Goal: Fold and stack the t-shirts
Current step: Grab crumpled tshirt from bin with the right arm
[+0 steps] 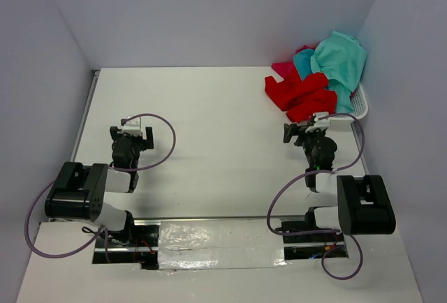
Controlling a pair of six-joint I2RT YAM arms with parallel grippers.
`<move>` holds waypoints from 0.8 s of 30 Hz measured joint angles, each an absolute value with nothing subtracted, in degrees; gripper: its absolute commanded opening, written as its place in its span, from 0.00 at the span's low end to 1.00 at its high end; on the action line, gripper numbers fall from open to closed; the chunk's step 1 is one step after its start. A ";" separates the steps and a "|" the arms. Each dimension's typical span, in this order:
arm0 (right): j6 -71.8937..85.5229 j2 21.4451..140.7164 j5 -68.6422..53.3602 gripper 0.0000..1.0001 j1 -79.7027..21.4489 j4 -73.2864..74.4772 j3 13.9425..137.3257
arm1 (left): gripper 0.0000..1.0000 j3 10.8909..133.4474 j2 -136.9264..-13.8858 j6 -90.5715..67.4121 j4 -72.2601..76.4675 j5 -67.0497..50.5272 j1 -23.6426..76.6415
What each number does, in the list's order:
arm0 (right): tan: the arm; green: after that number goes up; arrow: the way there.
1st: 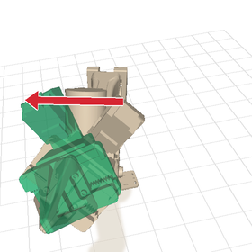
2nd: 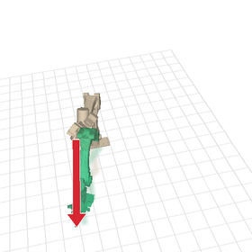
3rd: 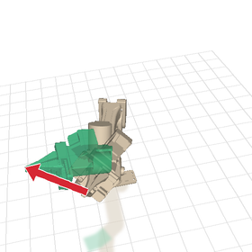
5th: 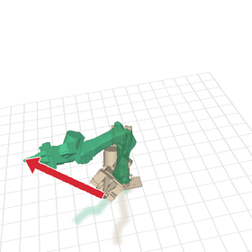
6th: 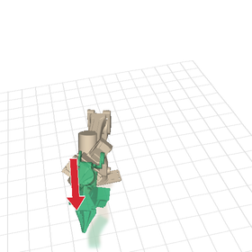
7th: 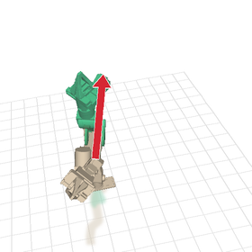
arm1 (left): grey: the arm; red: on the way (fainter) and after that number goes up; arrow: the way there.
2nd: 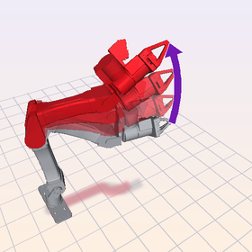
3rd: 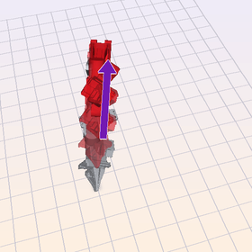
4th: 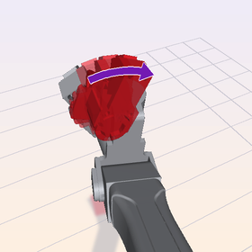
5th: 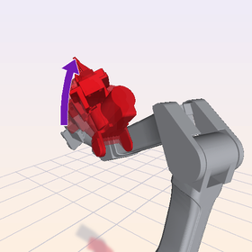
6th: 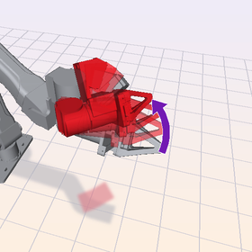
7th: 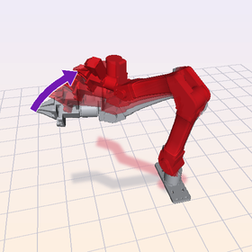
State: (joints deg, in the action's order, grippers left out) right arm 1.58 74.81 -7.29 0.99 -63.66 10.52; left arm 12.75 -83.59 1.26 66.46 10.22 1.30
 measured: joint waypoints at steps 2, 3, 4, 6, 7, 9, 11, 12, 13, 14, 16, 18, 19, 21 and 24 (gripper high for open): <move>1.56 73.58 -7.31 1.00 0.99 -60.84 11.22 | 0.99 12.75 -83.59 1.26 66.46 10.22 1.30; 1.54 71.92 -7.38 1.00 0.99 -56.07 12.75 | 0.99 12.75 -83.59 1.26 66.46 10.22 1.30; 1.54 70.48 -7.53 1.00 0.99 -52.21 14.81 | 0.99 12.75 -83.59 1.26 66.50 10.22 1.30; 1.45 67.37 -8.25 1.00 0.99 -42.96 21.30 | 0.99 12.75 -83.59 1.39 66.54 9.80 1.30; 1.32 66.32 -8.58 1.00 0.99 -39.51 24.93 | 1.00 12.75 -83.20 1.48 66.19 9.30 1.30; 0.34 65.17 -9.47 0.98 0.99 -30.46 35.20 | 0.99 12.86 -79.40 1.78 61.91 7.94 1.23; -0.82 66.28 -10.22 0.86 0.99 -22.65 46.50 | 0.99 16.14 -72.82 4.32 51.64 5.41 1.15; -1.41 67.79 -10.41 0.67 0.99 -19.09 53.60 | 0.99 19.70 -70.30 6.09 46.72 3.81 1.15; -1.85 69.69 -10.33 0.59 0.99 -16.32 59.79 | 0.99 23.97 -69.12 7.44 42.65 2.76 1.15; -1.56 71.55 -9.89 0.56 0.99 -14.15 65.54 | 0.99 28.97 -68.79 8.21 38.92 2.15 1.17; -0.82 77.89 -8.27 0.60 1.15 -6.96 78.50 | 0.99 39.24 -70.08 10.07 32.75 2.50 1.23; 0.62 86.74 -5.17 0.71 1.23 -0.23 92.44 | 0.99 49.71 -73.28 11.40 25.76 3.42 1.23; 1.26 91.68 -3.38 0.74 1.32 2.79 99.02 | 0.99 54.26 -75.35 11.88 22.50 3.88 1.21; 2.74 101.89 0.08 0.83 1.78 8.93 110.74 | 0.99 61.49 -79.09 12.32 16.64 4.45 1.19; 4.23 118.32 5.04 0.84 3.01 18.65 127.11 | 0.99 64.42 -81.03 13.43 9.72 4.14 1.15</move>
State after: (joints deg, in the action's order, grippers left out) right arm 4.23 118.32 5.04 3.01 18.65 127.11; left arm 64.42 -81.03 13.43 9.72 4.14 1.15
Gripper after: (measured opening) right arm 0.839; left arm 0.994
